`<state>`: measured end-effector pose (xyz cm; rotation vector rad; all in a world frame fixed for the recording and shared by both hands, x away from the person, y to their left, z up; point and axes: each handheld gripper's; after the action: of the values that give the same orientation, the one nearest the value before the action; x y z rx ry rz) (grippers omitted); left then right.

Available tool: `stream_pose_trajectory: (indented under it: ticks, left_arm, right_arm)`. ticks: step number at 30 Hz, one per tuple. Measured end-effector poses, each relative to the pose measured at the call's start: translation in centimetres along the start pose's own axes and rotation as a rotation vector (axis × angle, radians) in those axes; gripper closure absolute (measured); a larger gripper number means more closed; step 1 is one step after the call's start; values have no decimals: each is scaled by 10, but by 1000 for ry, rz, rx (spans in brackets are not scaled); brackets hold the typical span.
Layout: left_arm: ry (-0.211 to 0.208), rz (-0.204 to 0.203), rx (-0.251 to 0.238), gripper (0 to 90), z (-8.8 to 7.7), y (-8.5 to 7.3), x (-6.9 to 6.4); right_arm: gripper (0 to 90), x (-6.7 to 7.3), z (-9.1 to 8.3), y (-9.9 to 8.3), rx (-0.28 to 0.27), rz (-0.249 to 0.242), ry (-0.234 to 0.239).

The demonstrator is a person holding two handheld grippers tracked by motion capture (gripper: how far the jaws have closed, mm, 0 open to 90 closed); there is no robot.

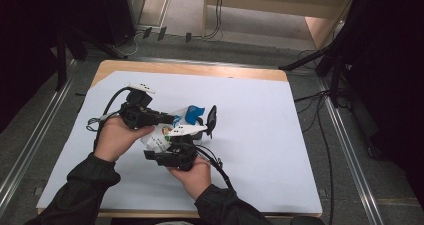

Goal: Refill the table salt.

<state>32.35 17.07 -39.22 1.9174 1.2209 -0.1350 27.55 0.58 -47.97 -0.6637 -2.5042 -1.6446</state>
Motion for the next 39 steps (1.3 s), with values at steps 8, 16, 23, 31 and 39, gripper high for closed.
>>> stream_pose_trajectory:
  ticks: [8, 16, 23, 31, 39]
  left_arm:
    - [-6, -5, -8, 877, 0, 0, -1]
    - [-13, -13, -12, 896, 1, 0, -1]
    - [-20, -22, -11, 899, 2, 0, 1]
    - [-12, -18, -14, 889, 3, 0, 1]
    - [-4, -24, -21, 900, 3, 2, 0]
  right_arm:
    - [629, 0, -2, 1, -16, 17, 10]
    - [629, -1, -3, 2, -12, 14, 12]
    - [628, -1, -2, 1, -7, 12, 4]
    - [627, -2, -2, 1, -11, 29, 20]
    - [622, -3, -2, 2, -9, 30, 19]
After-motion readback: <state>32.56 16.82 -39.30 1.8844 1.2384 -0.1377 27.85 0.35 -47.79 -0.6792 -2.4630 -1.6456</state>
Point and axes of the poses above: each handheld gripper's, and its own axes: z roughly forward along the jaws, y roughly out of its top, x roughly to its left, and after that the axes turned 12 degrees about -z, right-handed
